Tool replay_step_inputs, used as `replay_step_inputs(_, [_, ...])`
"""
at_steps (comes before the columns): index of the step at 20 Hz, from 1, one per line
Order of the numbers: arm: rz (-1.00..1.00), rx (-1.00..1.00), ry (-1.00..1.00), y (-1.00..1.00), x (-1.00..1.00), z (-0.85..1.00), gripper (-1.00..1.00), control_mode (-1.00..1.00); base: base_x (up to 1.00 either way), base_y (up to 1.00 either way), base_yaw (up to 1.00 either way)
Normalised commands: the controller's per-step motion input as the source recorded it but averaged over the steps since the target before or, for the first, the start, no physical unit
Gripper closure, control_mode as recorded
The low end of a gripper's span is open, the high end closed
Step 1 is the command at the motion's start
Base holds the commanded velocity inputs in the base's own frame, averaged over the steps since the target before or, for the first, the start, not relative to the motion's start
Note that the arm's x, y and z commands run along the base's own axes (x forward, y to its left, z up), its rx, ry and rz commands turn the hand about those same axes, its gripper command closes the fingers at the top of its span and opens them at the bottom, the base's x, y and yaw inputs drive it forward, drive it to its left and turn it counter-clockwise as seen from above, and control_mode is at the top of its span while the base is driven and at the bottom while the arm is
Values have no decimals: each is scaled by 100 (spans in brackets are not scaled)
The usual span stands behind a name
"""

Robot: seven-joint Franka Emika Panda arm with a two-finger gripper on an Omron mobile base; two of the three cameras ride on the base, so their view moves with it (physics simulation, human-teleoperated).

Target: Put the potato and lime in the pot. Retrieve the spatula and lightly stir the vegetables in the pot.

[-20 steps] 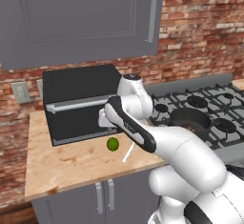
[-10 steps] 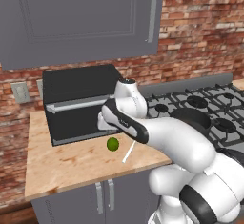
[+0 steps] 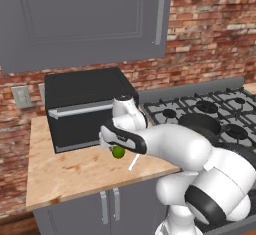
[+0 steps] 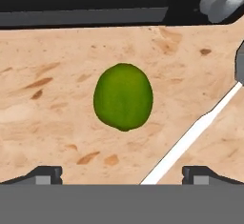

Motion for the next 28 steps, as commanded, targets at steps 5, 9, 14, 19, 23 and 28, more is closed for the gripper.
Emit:
replay_step_inputs(5, [6,0,-1,1,0,-29,-100,-100,0,0,0])
replay_step_inputs(9, [2,0,0,0,7,-18,-100,-100,0,0,0])
replay_step_inputs(14, [0,0,0,0,30,0,-100,-100,0,0,0])
replay_step_inputs(19, [0,0,0,0,33,0,-100,-100,0,0,0])
replay_step_inputs(23, [0,0,0,0,8,0,-100,-100,0,0,0])
replay_step_inputs(28, [0,0,3,0,1,-18,-100,-100,0,0,0])
